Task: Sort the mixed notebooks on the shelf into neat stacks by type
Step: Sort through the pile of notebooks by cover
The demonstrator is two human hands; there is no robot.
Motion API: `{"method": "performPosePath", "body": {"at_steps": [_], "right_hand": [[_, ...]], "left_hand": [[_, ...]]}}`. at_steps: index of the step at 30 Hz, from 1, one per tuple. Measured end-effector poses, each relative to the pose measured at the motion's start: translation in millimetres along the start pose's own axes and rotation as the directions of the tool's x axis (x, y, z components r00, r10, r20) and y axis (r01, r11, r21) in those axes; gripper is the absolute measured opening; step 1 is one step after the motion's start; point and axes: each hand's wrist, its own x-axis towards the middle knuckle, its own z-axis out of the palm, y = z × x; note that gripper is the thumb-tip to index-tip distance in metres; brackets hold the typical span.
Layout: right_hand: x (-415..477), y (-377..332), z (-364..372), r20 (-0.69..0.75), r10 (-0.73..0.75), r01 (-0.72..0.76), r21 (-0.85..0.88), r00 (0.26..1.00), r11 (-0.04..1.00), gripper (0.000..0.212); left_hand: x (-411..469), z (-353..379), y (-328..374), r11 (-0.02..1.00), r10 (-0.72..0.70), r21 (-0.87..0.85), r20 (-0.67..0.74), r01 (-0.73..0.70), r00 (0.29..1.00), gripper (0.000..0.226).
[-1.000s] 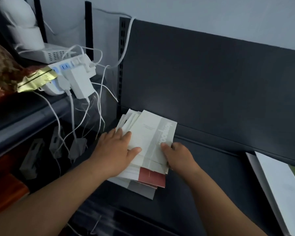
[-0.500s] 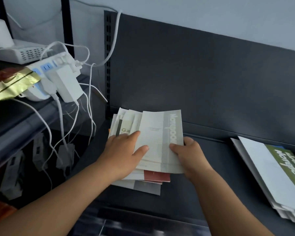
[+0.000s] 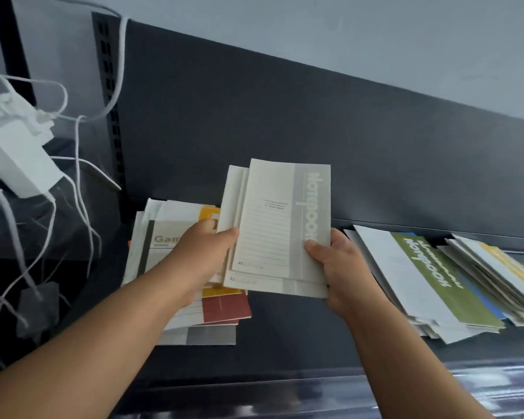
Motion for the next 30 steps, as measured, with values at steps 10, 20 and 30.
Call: {"method": "performPosePath", "body": {"at_steps": [10, 20, 30], "right_hand": [[-6.0, -10.7, -94.0, -0.258, -0.040, 0.048, 0.025, 0.965, 0.999, 0.018], [16.3, -14.1, -256.3, -0.319, -0.069, 0.082, 0.027, 0.945, 0.996, 0.016], [49.3, -30.2, -485.2, -0.430, -0.079, 0.020, -0.139, 0.900, 0.990, 0.021]], "left_hand": [[10.3, 96.8, 26.5, 0.975, 0.080, -0.218, 0.108, -0.055, 0.991, 0.017], [5.0, 257.9, 61.3, 0.971, 0.149, -0.200, 0.082, -0.130, 0.985, 0.027], [18.5, 460.3, 100.4, 0.979, 0.104, -0.185, 0.070, -0.090, 0.992, 0.027]]}}
